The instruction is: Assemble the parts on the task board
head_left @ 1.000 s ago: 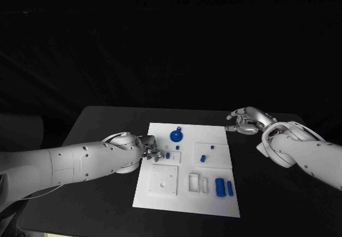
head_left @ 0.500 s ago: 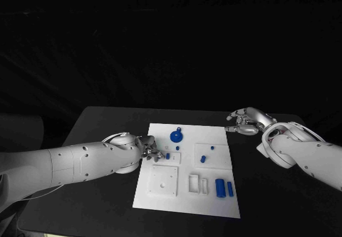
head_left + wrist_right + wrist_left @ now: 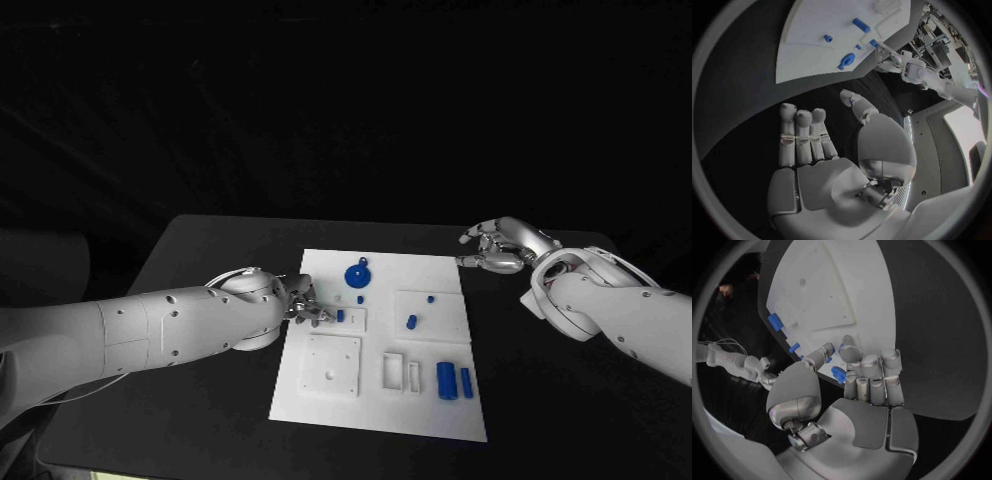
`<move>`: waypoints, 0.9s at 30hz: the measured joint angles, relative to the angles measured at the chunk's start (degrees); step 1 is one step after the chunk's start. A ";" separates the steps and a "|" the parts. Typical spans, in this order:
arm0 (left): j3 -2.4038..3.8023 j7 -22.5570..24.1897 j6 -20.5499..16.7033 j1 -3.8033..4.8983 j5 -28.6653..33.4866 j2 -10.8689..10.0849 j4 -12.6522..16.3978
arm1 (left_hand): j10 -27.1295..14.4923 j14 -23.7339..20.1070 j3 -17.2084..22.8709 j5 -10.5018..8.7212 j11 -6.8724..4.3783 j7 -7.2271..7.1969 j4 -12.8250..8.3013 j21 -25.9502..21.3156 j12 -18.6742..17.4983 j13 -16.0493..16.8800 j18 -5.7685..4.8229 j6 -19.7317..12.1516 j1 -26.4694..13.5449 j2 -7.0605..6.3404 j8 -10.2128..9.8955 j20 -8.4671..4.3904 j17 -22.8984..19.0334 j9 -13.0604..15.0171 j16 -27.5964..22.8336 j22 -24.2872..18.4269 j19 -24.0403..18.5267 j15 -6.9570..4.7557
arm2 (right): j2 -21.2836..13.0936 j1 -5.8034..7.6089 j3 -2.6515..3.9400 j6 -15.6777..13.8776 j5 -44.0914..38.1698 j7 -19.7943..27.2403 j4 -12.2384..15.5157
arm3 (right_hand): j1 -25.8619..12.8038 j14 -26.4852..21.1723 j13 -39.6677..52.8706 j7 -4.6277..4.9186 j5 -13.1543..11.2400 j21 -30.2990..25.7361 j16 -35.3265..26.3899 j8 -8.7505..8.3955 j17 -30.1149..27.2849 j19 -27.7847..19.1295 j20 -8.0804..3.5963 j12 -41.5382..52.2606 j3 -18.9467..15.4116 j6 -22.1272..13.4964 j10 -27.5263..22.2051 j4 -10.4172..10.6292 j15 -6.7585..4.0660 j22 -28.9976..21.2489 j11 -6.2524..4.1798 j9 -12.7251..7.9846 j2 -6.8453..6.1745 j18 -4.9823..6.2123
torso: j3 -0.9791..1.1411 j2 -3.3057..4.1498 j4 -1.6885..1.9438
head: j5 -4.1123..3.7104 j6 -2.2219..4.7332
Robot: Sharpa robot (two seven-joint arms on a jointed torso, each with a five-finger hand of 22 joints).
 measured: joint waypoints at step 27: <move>2.82 -0.30 0.42 1.95 9.50 -2.78 1.06 | -5.33 -4.08 -2.13 0.00 2.24 2.20 2.60 -2.25 -3.10 -1.21 -0.02 -7.32 1.11 -1.71 -0.87 1.01 -1.52 -0.23 -3.51 -0.87 -2.89 1.44 | 0.03 0.00 0.00 -0.01 0.00 0.01 -0.04 | 0.00 -0.15 -0.04 0.14 0.00 0.00 0.00 0.00 -0.05 0.00 0.00 0.00 0.00 -0.13 0.00 0.00 -0.14 0.05 0.00 -0.05 0.00 0.00 | 0.03 -0.02 -0.03 | 0.28 0.24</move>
